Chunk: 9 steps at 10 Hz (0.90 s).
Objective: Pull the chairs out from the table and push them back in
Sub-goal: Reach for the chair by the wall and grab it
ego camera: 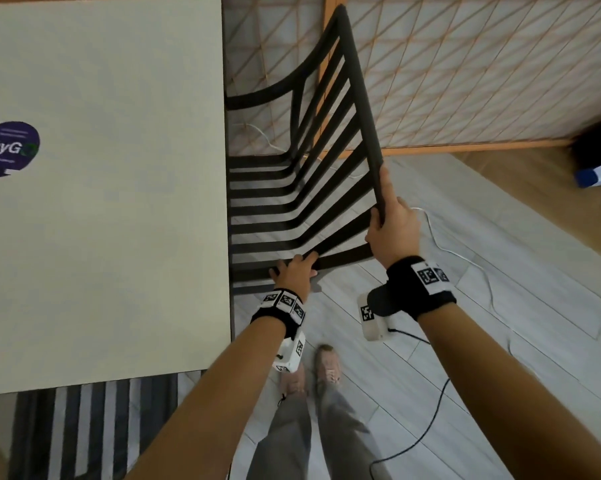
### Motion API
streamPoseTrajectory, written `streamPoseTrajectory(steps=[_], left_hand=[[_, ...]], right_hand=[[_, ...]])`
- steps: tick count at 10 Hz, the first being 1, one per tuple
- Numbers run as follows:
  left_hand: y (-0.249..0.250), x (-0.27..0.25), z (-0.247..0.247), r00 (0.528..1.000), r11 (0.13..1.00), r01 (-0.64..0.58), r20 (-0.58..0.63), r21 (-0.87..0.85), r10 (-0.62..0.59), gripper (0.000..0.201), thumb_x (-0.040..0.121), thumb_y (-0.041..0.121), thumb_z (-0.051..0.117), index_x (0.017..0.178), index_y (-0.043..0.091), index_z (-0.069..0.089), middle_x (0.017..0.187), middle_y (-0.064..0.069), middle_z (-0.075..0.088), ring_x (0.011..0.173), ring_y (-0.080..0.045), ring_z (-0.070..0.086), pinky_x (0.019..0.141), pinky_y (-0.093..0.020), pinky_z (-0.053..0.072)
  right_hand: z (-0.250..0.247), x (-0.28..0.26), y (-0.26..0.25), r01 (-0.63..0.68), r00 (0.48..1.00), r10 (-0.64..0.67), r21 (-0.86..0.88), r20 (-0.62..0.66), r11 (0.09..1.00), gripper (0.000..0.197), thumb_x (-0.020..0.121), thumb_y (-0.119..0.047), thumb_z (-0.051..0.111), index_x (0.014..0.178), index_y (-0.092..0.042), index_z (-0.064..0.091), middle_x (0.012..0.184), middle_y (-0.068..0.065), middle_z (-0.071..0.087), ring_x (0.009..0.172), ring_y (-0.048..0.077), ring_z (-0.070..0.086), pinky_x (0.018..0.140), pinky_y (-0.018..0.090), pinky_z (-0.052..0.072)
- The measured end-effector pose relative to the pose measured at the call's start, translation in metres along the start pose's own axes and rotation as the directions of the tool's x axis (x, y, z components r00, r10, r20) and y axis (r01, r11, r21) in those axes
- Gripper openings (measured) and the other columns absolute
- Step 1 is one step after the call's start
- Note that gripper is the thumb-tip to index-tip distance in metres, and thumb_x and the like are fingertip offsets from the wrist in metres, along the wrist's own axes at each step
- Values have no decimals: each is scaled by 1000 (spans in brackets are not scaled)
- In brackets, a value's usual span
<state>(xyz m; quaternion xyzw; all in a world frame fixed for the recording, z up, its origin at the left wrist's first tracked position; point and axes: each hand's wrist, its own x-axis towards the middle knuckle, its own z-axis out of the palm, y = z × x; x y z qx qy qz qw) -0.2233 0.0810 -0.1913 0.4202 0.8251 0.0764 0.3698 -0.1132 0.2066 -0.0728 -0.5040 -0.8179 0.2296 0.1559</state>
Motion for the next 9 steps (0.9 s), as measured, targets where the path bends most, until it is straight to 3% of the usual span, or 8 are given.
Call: streamPoseTrajectory(steps=[1, 3, 5, 6, 8, 9], left_hand=[[-8, -14, 11, 1000, 1000, -3, 8, -4, 3, 47, 98, 8, 44, 138, 32, 41, 135, -8, 49, 130, -46, 35, 108, -74, 23], [-10, -10, -6, 992, 1000, -23, 125, -13, 25, 37, 99, 21, 48, 134, 29, 43, 133, -10, 49, 130, -42, 38, 109, -72, 23], [-13, -26, -1, 998, 999, -36, 54, 5, 36, 41, 99, 28, 45, 139, 21, 38, 138, -11, 48, 132, -38, 35, 106, -61, 38], [-18, -35, -2, 997, 999, -53, 58, 10, 52, 51, 98, 24, 47, 146, 20, 30, 146, -11, 40, 136, -35, 33, 107, -57, 40], [-15, -68, -12, 998, 999, -29, 48, -25, 30, 60, 96, 19, 52, 149, 21, 25, 152, -11, 35, 137, -34, 35, 109, -54, 41], [-11, -90, -15, 999, 999, -37, -11, -31, 37, 59, 95, 18, 52, 148, 21, 25, 149, -13, 37, 135, -34, 39, 109, -51, 41]], right_hand=[[1, -25, 1, -17, 1000, 17, 41, 3, 999, 74, 92, -4, 49, 154, -23, 11, 92, 15, 60, 68, 19, 52, 61, 29, 43], [3, -28, 0, -31, 999, 32, 58, -15, 998, 75, 92, -5, 50, 153, -23, 11, 95, 16, 62, 71, 20, 53, 64, 30, 48], [-3, -35, -2, -79, 997, 81, 124, -15, 989, 74, 90, -3, 52, 151, -26, 16, 96, 14, 62, 74, 18, 56, 65, 31, 50], [-9, -43, -3, -98, 995, 94, 166, 37, 981, 77, 88, -1, 54, 150, -27, 15, 108, 16, 60, 79, 16, 56, 67, 25, 47], [-29, -70, -13, -103, 991, 90, 138, 99, 985, 75, 87, -3, 56, 150, -22, 21, 120, 18, 54, 84, 19, 53, 73, 28, 47], [-43, -82, -18, -101, 990, 85, 135, 116, 986, 69, 87, -6, 56, 148, -19, 27, 129, 18, 51, 99, 29, 57, 82, 35, 48]])
